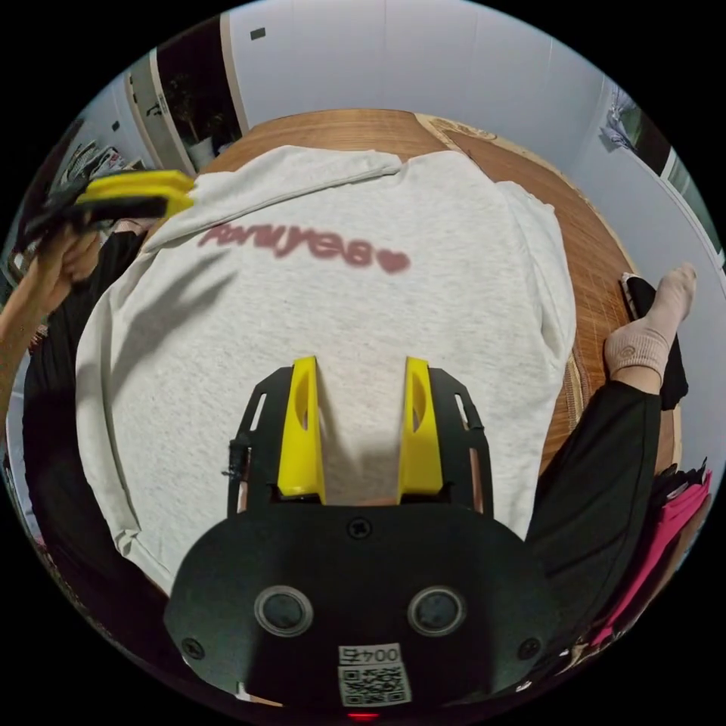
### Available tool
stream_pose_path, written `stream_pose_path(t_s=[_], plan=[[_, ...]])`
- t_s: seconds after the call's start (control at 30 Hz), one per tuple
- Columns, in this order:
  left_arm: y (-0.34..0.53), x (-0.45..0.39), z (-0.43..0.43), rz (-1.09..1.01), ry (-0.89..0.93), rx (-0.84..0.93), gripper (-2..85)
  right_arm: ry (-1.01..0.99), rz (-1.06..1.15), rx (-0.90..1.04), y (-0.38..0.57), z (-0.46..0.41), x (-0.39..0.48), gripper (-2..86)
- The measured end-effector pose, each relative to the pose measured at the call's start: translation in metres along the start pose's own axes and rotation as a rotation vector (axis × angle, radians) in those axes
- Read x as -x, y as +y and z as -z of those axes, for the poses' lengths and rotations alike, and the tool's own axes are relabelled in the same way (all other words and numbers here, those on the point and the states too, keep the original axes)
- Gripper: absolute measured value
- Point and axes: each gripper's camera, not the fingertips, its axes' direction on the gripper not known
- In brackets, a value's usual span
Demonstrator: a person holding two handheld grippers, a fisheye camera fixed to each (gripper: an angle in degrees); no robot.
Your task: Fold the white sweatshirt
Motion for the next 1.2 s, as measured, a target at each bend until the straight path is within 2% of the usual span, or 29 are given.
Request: stream_pose_path(t_s=[0.27, 0.53, 0.63, 0.8, 1.03, 1.2], plan=[[-0.143, 0.030, -0.091, 0.000, -0.068, 0.139, 10.9, -0.001, 0.008, -0.060, 0.006, -0.018, -0.005, 16.1], [-0.181, 0.058, -0.122, 0.109, -0.147, 0.199, 8.5, -0.011, 0.028, -0.046, -0.002, -0.030, -0.011, 16.1], [-0.179, 0.083, -0.109, 0.190, -0.113, 0.188, 5.3, -0.013, 0.032, -0.042, -0.006, -0.034, -0.014, 16.0], [-0.171, 0.132, -0.020, 0.268, -0.077, 0.048, 2.9, -0.012, 0.041, -0.038, -0.011, -0.039, -0.017, 16.0], [-0.089, 0.266, 0.206, 0.459, 0.076, -0.309, 2.2, -0.011, 0.038, -0.040, -0.012, -0.043, -0.024, 16.0], [0.004, 0.346, 0.343, 0.513, -0.123, -0.404, 2.0, -0.010, 0.038, -0.048, -0.011, -0.045, -0.028, 16.0]])
